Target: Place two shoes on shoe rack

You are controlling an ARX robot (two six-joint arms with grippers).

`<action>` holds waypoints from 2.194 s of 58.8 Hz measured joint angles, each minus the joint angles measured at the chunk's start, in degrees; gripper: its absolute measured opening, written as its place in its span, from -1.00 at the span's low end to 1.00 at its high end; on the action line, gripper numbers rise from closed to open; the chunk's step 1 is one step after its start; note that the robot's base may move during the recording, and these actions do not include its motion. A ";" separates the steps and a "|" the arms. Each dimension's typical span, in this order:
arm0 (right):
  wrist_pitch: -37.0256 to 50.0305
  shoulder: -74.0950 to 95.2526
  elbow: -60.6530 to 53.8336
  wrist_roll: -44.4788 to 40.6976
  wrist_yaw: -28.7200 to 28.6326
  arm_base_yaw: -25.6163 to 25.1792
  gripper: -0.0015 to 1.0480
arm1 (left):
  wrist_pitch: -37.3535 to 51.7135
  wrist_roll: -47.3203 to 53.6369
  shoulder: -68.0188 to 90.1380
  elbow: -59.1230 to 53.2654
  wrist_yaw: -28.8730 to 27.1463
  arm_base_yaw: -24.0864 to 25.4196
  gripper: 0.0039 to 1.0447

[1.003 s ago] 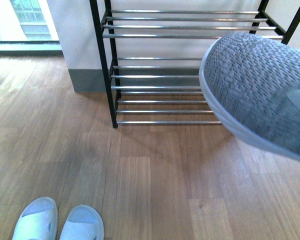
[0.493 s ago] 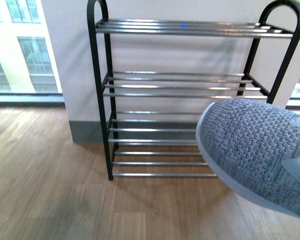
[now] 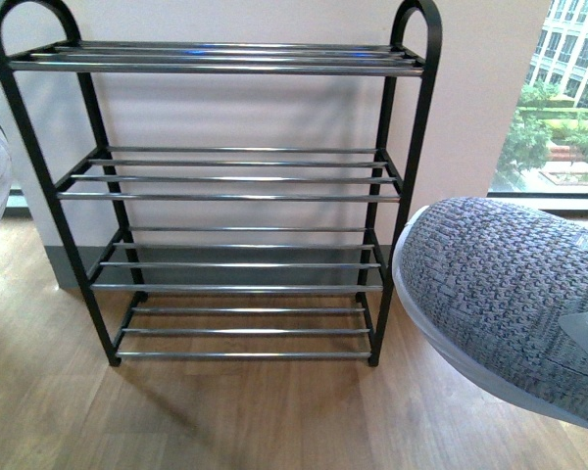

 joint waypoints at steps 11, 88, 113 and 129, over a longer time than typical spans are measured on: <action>0.00 0.00 0.00 0.00 0.48 -0.04 -0.97 | 0.00 0.00 0.07 0.00 0.24 -0.04 -0.98; -0.04 0.04 -0.37 -0.13 0.09 -0.15 -0.97 | 0.00 -0.07 0.07 0.00 -0.04 -0.02 -0.98; -2.01 3.63 1.60 16.06 -6.62 4.55 -0.97 | 0.00 -0.13 0.07 0.00 0.00 -0.02 -0.98; 11.56 27.74 11.87 25.55 8.20 20.61 -0.97 | 0.00 -0.13 0.07 0.00 -0.02 -0.02 -0.98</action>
